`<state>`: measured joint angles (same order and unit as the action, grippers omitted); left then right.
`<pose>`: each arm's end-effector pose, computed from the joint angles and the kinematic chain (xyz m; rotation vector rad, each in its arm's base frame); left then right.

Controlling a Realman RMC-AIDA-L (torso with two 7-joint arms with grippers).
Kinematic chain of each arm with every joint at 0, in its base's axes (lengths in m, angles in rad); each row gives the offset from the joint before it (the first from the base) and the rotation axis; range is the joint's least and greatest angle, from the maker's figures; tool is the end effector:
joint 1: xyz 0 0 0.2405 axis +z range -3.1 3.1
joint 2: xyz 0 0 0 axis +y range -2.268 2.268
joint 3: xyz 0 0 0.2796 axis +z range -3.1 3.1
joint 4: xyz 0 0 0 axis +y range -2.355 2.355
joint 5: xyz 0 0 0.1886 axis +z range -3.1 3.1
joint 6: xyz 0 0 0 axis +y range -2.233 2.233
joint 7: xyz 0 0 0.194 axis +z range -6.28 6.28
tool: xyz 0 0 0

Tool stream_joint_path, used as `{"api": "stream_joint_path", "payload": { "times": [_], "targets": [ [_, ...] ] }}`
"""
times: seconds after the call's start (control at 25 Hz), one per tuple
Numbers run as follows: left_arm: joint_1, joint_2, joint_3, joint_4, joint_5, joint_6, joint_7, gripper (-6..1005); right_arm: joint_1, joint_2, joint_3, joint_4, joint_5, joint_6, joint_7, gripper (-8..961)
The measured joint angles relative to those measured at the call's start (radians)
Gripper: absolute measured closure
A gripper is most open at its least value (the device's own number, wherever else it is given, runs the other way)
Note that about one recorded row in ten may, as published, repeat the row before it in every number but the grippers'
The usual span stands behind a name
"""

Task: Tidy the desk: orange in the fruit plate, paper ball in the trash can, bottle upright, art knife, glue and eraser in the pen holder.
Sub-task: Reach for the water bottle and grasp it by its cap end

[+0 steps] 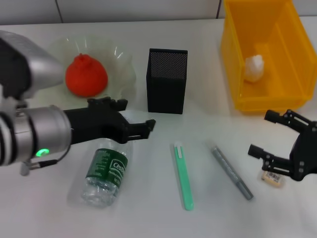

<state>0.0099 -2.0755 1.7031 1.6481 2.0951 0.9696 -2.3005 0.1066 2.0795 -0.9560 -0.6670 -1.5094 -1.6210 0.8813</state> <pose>-0.2115 0.2806 -0.0774 -2.5273 -0.7879 -0.2819 0.2932 0.2421 -0.0381 -2.4569 0.3121 0.8671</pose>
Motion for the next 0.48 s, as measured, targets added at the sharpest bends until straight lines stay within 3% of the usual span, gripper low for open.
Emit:
{"api": "stream_joint_path", "payload": {
  "times": [0.04,0.08,0.12,0.16,0.28,0.48],
  "targets": [
    [-0.007,-0.001,0.069,0.031,0.124,-0.039,-0.157,163,0.002,0.0,0.001,0.012,-0.003,0.006,-0.012,101],
    [-0.007,-0.001,0.069,0.031,0.124,-0.039,-0.157,164,0.002,0.0,0.001,0.012,-0.003,0.006,-0.012,101],
    [-0.024,-0.003,0.114,0.036,0.224,-0.07,-0.276,164,0.003,0.001,0.001,0.021,-0.005,0.011,-0.019,101],
    [-0.024,-0.003,0.114,0.036,0.224,-0.07,-0.276,164,0.006,0.001,0.002,0.032,-0.005,0.014,-0.026,101],
    [-0.056,-0.004,0.167,0.016,0.423,-0.127,-0.49,165,0.013,0.0,-0.001,0.061,-0.005,0.033,-0.061,101],
    [-0.078,-0.004,0.17,-0.013,0.444,-0.131,-0.518,165,0.015,0.0,-0.004,0.062,-0.005,0.041,-0.064,101]
  ]
}}
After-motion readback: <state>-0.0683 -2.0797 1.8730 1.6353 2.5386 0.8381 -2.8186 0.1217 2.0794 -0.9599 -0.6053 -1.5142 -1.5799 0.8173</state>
